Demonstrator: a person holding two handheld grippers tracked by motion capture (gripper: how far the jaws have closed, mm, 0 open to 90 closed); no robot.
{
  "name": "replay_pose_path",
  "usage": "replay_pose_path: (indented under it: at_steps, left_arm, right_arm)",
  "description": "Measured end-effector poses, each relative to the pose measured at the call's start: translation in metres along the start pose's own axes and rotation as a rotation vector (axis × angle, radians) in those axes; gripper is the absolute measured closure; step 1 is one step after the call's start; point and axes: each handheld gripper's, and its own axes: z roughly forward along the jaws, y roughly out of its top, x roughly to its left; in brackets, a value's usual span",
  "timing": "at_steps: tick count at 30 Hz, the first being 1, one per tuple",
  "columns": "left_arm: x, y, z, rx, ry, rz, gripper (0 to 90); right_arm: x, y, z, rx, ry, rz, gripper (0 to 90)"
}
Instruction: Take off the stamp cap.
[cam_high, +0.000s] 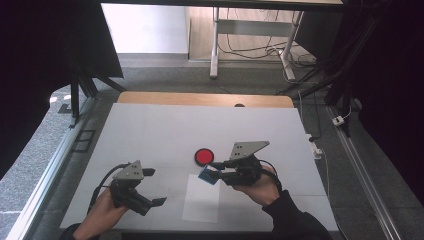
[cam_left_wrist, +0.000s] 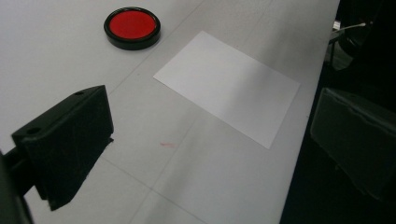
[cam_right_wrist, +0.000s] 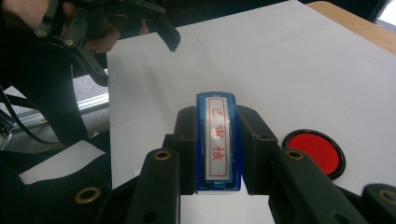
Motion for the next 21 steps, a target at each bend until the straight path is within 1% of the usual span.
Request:
replay_pose_path:
  at_steps: [1,2,4,5,11,17,18,19,20,21]
  left_arm:
    - [0.001,0.002,0.002,0.007,-0.001,0.008,0.0]
    - [0.002,0.004,0.005,0.011,-0.009,0.006,0.0]
    - [0.003,0.007,0.01,0.007,-0.025,0.01,0.0]
    - [0.003,0.01,0.012,0.004,-0.034,0.006,0.0]
    - [0.002,0.025,0.027,0.008,-0.067,0.04,0.0]
    - [-0.002,0.038,0.04,0.001,-0.098,0.073,0.0]
    - [-0.002,0.043,0.044,-0.003,-0.112,0.081,0.0]
    - [-0.002,0.043,0.044,-0.003,-0.112,0.081,0.0]
    - [-0.001,0.048,0.048,-0.005,-0.131,0.082,0.0]
    - [-0.001,0.048,0.048,-0.005,-0.131,0.082,0.0]
  right_arm:
    - [0.0,0.0,0.0,0.0,0.001,-0.001,71.7]
    - [0.0,0.0,0.0,0.0,0.003,-0.002,71.7]
    - [0.0,0.0,0.0,0.001,0.005,-0.005,71.7]
    - [0.0,0.0,0.0,-0.002,0.007,-0.003,71.6]
    - [0.002,0.001,0.0,-0.004,0.015,-0.01,71.6]
    - [0.004,0.003,0.0,-0.008,0.026,-0.016,71.6]
    - [0.004,0.003,0.0,-0.009,0.028,-0.015,71.7]
    - [0.004,0.003,0.0,-0.009,0.028,-0.015,71.7]
    - [0.004,0.003,0.0,-0.008,0.029,-0.016,71.6]
    - [0.004,0.003,0.0,-0.009,0.029,-0.017,71.7]
